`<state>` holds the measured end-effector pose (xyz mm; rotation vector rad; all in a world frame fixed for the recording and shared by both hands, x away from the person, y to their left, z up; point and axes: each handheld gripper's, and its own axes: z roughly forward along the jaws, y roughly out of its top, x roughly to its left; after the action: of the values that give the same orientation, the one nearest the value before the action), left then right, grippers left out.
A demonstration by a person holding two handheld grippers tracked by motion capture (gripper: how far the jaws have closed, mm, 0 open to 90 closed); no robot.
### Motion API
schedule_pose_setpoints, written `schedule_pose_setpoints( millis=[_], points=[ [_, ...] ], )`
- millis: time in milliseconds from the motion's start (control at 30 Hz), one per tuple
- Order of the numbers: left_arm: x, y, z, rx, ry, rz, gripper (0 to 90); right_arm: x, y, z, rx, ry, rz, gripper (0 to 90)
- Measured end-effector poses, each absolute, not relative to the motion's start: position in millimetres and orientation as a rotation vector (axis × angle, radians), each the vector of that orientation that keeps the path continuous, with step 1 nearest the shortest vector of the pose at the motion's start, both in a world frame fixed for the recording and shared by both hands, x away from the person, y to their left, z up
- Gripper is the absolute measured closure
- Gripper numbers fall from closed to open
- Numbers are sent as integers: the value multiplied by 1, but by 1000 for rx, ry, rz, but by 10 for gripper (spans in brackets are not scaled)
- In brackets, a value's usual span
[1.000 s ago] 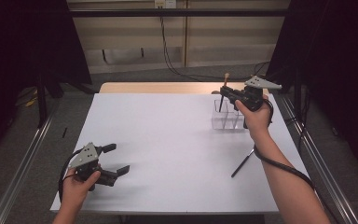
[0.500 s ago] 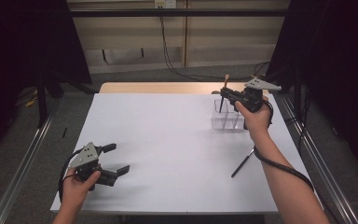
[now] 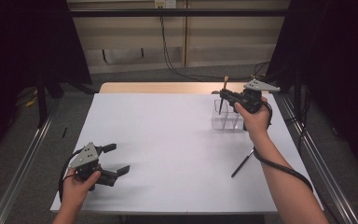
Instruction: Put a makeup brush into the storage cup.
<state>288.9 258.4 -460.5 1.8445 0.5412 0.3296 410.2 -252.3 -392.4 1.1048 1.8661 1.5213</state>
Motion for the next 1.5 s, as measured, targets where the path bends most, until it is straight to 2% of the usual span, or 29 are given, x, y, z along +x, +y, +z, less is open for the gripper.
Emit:
schedule_pose_setpoints(
  millis=[867, 967, 1100, 1267, 1433, 1500],
  points=[
    [289, 259, -460, 1845, 542, 331, 25, 409, -251, -397, 1107, 1881, 1529, 819],
    [289, 259, -460, 1846, 541, 333, 25, 409, -251, -397, 1101, 1877, 1531, 716],
    [289, 259, -460, 1848, 544, 335, 27, 407, -251, -398, 1122, 1857, 1545, 485],
    [289, 258, -460, 1846, 542, 330, 27, 404, -252, -399, 1122, 1880, 1550, 311],
    [289, 258, -460, 1843, 548, 332, 27, 400, -255, -398, 1109, 1871, 1561, 193],
    [289, 258, -460, 1845, 548, 333, 27, 398, -255, -397, 1095, 1873, 1571, 184]
  ],
)
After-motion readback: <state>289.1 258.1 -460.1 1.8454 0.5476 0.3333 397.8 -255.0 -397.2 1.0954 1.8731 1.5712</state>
